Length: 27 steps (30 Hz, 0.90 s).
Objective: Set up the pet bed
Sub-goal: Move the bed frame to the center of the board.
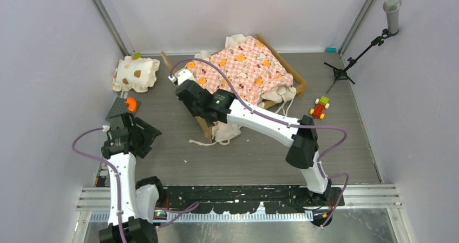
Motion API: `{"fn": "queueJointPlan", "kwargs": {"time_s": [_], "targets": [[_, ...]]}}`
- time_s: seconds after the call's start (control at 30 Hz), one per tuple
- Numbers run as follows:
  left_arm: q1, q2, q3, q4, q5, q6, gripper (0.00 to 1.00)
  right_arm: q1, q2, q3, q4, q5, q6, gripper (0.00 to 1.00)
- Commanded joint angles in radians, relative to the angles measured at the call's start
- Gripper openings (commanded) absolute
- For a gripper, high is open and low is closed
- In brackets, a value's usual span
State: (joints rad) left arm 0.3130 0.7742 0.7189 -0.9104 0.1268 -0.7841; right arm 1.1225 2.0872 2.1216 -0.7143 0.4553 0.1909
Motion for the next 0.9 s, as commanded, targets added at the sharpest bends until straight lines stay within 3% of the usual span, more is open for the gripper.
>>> {"fn": "queueJointPlan", "kwargs": {"time_s": [0.0, 0.2, 0.47, 0.53, 0.67, 0.73, 0.8, 0.87], "targets": [[0.007, -0.038, 0.008, -0.008, -0.013, 0.009, 0.71, 0.052, -0.18, -0.147, -0.052, -0.199, -0.324, 0.01], [0.007, -0.098, 0.023, -0.008, -0.023, 0.002, 0.71, 0.104, -0.466, -0.475, -0.016, -0.312, -0.448, 0.01], [0.008, -0.2, 0.122, -0.085, -0.161, 0.006, 0.71, 0.109, -0.845, -0.824, -0.046, -0.478, -0.707, 0.01], [0.008, -0.198, 0.121, -0.08, -0.184, 0.017, 0.71, 0.107, -0.926, -0.869, -0.007, -0.459, -0.714, 0.14], [0.006, -0.152, 0.121, -0.053, -0.187, 0.039, 0.71, 0.106, -1.044, -0.918, 0.145, -0.329, -0.629, 0.53], [0.007, -0.15, 0.11, -0.03, -0.178, 0.044, 0.71, 0.105, -1.09, -0.94, 0.223, -0.264, -0.574, 0.59], [0.006, -0.139, 0.099, 0.014, -0.157, 0.058, 0.71, 0.106, -1.114, -0.924, 0.253, -0.234, -0.474, 0.72], [0.005, -0.112, 0.118, 0.016, -0.133, 0.072, 0.71, 0.106, -1.103, -0.866, 0.239, -0.141, -0.313, 0.76]]}}
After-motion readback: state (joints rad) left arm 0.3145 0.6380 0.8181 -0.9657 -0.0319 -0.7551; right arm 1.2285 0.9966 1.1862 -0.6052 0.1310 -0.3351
